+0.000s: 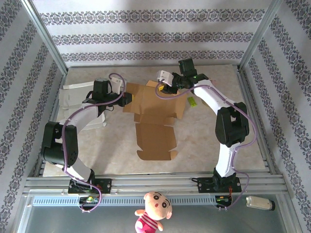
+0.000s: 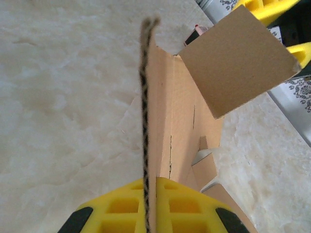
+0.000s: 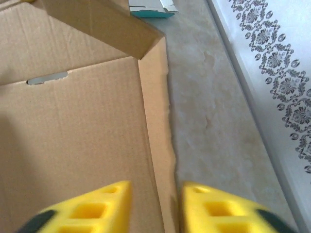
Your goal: Fold the paper box
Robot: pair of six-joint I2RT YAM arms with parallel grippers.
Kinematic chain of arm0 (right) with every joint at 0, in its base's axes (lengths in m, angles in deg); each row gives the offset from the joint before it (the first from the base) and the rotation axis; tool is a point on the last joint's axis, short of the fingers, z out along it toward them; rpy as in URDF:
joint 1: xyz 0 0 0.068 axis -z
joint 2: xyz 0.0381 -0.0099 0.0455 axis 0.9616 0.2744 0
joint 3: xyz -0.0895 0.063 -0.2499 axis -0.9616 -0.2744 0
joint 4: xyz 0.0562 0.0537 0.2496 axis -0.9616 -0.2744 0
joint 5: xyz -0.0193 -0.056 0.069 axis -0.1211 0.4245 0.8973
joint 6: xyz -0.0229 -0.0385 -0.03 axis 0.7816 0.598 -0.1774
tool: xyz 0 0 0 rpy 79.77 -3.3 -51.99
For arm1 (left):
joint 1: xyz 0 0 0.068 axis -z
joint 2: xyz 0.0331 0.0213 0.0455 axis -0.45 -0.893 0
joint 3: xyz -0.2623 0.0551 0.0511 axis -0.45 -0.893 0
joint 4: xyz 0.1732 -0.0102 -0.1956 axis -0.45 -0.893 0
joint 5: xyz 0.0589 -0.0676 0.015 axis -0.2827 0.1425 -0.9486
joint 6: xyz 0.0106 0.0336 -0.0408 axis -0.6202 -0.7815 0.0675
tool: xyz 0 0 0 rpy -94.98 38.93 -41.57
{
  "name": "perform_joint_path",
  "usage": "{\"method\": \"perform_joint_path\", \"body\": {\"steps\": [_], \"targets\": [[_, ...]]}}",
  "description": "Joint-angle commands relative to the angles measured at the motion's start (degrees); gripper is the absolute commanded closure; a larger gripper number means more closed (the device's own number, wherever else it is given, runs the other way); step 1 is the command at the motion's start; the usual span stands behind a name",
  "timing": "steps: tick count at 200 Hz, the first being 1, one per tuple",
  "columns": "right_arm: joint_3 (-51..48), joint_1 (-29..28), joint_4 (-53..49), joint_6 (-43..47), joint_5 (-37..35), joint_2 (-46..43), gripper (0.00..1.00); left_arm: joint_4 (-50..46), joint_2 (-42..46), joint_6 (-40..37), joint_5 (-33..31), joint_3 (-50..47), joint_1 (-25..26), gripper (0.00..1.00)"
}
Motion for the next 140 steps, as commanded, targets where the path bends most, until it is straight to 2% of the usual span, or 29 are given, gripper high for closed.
{"method": "perform_joint_path", "body": {"steps": [1,14,29,36,46,56,62,73,92,113,140], "targets": [[1.4,0.2,-1.5,1.0,3.6,0.4,0.84,3.9,1.6,-1.6,1.2,-0.4,0.4,1.00],[1.5,0.2,-1.6,0.9,3.5,0.1,0.93,4.0,1.9,-1.9,0.7,-0.4,0.5,1.00],[1.5,0.2,-1.1,0.6,2.2,-1.0,0.97,4.4,2.9,-1.9,-1.2,-1.0,0.5,0.98],[1.5,0.0,-0.4,0.2,0.4,-1.7,0.98,4.5,3.5,-1.4,-2.5,-1.3,0.6,0.86],[1.0,-0.6,1.0,0.0,-3.7,-3.2,0.99,4.2,4.7,-0.2,-5.3,-1.4,0.6,0.56],[-0.1,-1.6,3.2,0.6,-9.4,-5.0,0.98,3.3,6.3,0.9,-7.7,-1.6,0.6,0.34],[-1.0,-2.5,4.5,1.6,-13.4,-6.2,0.98,2.9,7.6,1.6,-9.1,-1.8,0.7,0.25],[-3.0,-4.3,7.3,4.7,-20.4,-8.1,0.98,2.1,10.4,2.7,-11.6,-2.7,0.8,0.16],[-8.0,-7.6,13.4,12.8,-32.3,-10.4,0.97,-0.1,15.7,4.5,-17.2,-4.2,1.2,0.08],[-12.1,-11.1,20.7,21.4,-44.6,-10.2,0.96,-6.6,18.7,14.5,-27.4,-3.2,1.2,0.07],[-16.8,-13.7,29.7,25.2,-50.9,-9.7,0.96,-8.9,18.0,26.6,-23.4,-2.9,1.2,0.16]]}}
